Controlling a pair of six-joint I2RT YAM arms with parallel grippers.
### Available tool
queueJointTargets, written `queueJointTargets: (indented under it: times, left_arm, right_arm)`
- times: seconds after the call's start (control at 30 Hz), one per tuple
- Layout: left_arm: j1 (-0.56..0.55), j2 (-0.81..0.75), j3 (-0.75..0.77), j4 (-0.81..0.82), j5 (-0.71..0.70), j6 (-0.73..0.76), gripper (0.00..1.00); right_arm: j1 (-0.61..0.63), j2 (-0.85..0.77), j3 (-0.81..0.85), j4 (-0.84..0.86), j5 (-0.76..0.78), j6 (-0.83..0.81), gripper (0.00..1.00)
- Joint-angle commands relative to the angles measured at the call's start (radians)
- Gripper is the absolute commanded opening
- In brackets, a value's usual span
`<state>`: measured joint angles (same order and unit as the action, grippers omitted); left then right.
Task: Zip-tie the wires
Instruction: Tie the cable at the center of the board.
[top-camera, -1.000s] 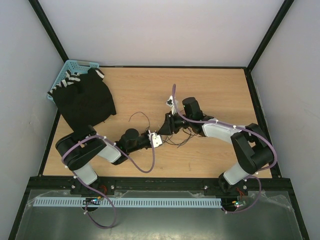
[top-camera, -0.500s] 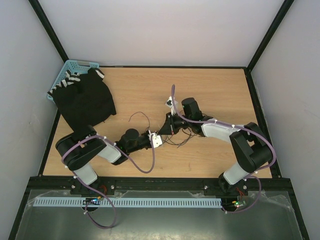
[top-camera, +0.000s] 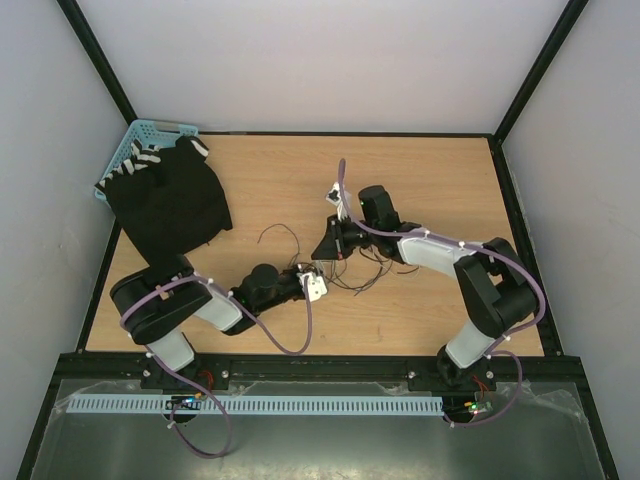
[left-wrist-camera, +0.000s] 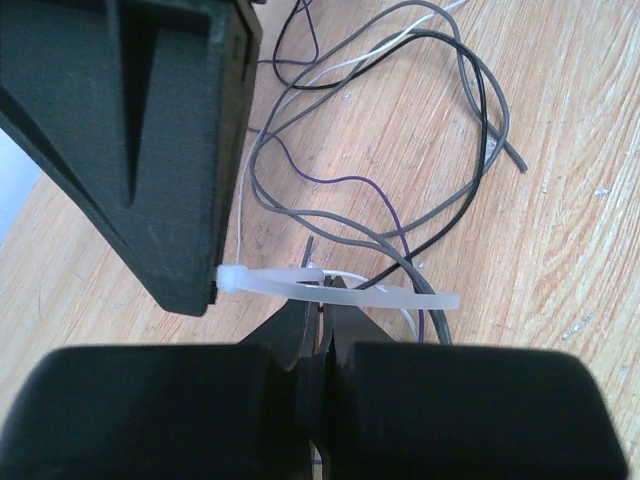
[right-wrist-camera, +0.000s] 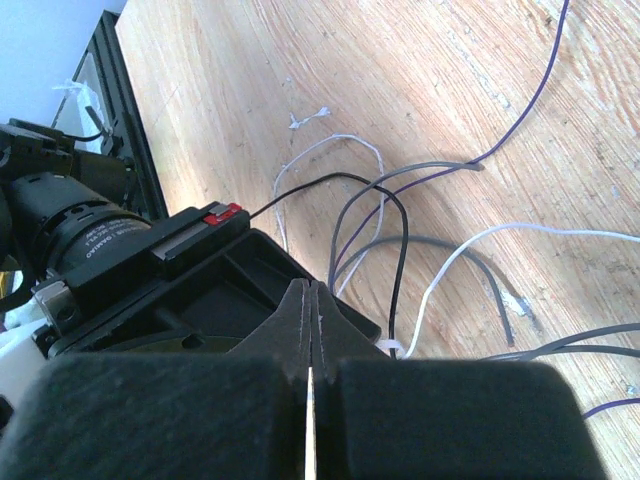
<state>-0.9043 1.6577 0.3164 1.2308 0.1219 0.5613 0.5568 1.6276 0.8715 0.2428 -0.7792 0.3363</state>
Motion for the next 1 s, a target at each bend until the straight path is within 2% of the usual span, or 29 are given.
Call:
queueJointTargets:
  times: [0.0,0.33,0.5,0.6,0.63,0.77,0.83,0.9,0.97]
  left_arm:
    - [-0.032,-0.003,-0.034,0.056,-0.044,0.015,0.0]
    - [-0.047,0.011,-0.078,0.098,-0.098,-0.005,0.0]
    - [-0.046,-0.013,-0.09,0.102,-0.184,-0.027,0.0]
    - [-0.045,-0.074,-0.099,0.1,-0.225,-0.06,0.11]
    - [-0.046,-0.104,-0.106,0.099,-0.228,-0.075,0.18]
    - [-0.046,-0.253,-0.125,0.094,-0.283,-0.232,0.39]
    - [-0.047,-0.327,-0.132,0.067,-0.301,-0.306,0.43]
    - [-0.047,-0.405,-0.118,-0.024,-0.323,-0.388,0.43]
    - [-0.047,-0.482,-0.063,-0.231,-0.347,-0.472,0.47]
  right_arm:
    - [-0.006,0.02,0.051,0.015,-0.018,-0.009,0.0]
    - [-0.018,0.021,0.069,-0.013,-0.027,-0.02,0.0]
    - [-0.018,0.009,0.049,-0.014,-0.023,-0.019,0.0]
    - [-0.018,0.004,0.03,-0.021,0.007,0.004,0.0]
    - [-0.018,0.005,0.027,-0.023,0.015,0.016,0.0]
    - [-0.017,-0.005,0.013,-0.021,0.082,0.062,0.0]
    - [-0.016,-0.025,-0.008,0.005,0.136,0.108,0.0]
    - [-0.015,-0.051,-0.051,0.054,0.2,0.163,0.0]
    - [-0.013,-0.079,-0.085,0.093,0.272,0.215,0.0]
